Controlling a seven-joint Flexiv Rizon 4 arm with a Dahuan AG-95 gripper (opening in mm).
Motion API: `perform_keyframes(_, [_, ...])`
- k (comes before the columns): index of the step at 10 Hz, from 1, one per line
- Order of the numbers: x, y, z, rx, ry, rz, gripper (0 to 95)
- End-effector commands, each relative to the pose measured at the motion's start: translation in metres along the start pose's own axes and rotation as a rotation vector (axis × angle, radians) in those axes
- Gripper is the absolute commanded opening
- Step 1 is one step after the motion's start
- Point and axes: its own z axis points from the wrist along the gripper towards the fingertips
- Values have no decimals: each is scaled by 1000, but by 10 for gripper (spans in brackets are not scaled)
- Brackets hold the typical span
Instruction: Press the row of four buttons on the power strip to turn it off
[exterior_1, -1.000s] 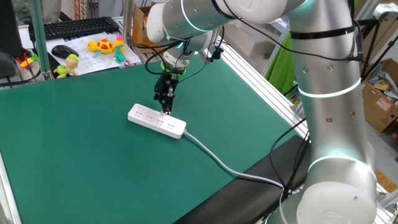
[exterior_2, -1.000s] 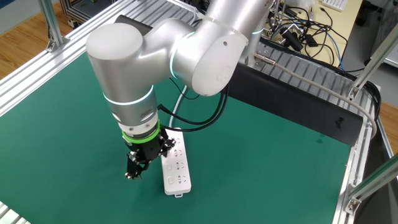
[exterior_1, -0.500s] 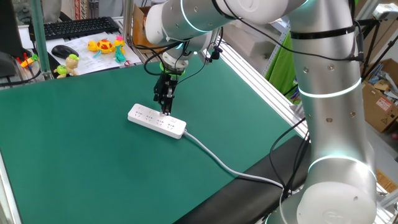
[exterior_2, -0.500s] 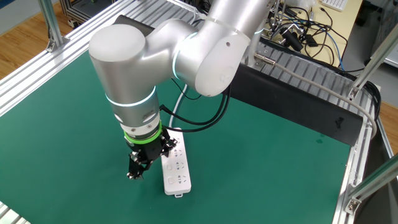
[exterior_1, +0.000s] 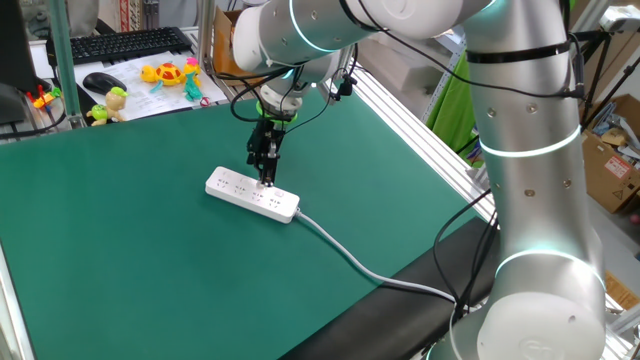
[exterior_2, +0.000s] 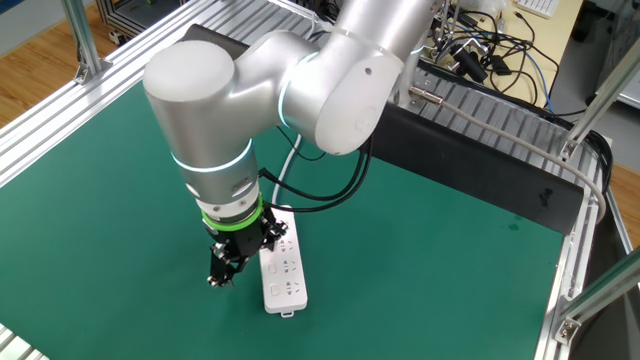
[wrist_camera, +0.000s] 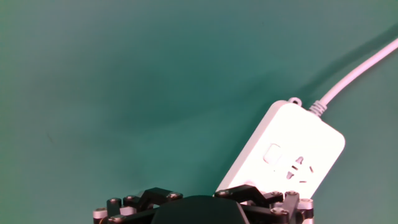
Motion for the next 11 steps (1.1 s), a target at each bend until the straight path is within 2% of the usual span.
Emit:
perform_keyframes(1, [-1, -5, 6, -7, -5, -10, 950])
perform_keyframes(5, [-3, -3, 5, -26, 11, -10, 950])
perform_keyframes(7, [-3, -3, 5, -24, 20, -7, 950])
perform_keyframes(8, [-3, -2, 5, -35, 16, -2, 950])
perform_keyframes(11, [-3, 0, 2, -34, 20, -6, 950])
